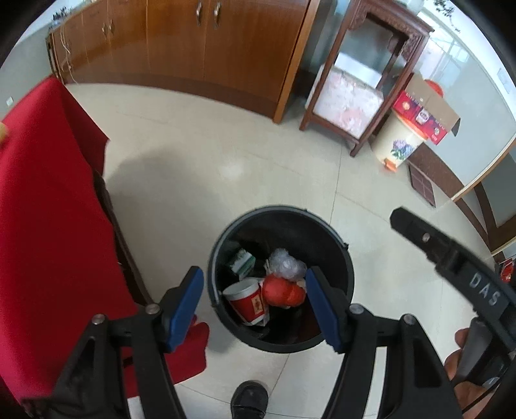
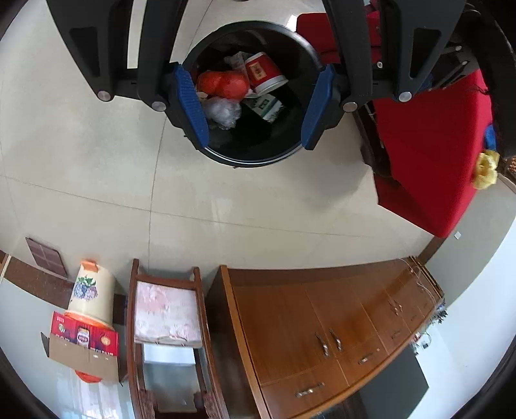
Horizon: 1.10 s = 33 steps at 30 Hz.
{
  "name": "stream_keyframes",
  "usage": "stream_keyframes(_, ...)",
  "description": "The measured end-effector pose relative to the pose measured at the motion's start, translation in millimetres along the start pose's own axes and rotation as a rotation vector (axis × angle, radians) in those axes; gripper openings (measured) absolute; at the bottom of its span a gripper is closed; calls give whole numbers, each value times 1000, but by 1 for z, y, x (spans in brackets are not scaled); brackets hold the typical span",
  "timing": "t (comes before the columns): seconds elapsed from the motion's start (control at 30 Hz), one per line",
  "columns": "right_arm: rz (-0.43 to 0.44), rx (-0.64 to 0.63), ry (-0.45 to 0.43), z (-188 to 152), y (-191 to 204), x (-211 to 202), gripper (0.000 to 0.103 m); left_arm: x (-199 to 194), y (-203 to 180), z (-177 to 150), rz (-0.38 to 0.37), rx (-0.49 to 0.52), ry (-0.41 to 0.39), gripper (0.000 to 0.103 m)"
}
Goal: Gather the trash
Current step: 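Move both tools back over the table toward the blue tin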
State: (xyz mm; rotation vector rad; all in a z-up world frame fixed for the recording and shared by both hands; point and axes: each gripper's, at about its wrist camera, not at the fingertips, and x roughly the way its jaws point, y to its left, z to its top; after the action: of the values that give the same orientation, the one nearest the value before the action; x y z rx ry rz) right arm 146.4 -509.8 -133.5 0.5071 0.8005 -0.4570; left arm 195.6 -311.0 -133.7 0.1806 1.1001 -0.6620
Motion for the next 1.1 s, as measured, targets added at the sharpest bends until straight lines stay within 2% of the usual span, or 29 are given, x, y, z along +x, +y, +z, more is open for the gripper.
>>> stream_keyframes(0.13,25,-8,-16,-5,18,-31,64,-45,8,-4,24,4,-66,68)
stream_keyframes(0.2,33,-21,-30,-8,30,-49,68,-63,13,-5,33,-3,-96,68)
stream_keyframes(0.4,106,-61,-58,-16,73,-89,72,-116,57,-15,89,-78,-165,68)
stream_keyframes(0.67,254,-224,-81,-34,177,-117,75,-170,142,-42,227,-221,-243,68)
stream_keyframes(0.93,390,-354,-54,-67,284,-116,76,-219,239,-75,364,-377,-291,68)
stream_keyframes(1.1,450,-429,-26,-90,344,-111,76,-237,286,-99,439,-457,-308,68)
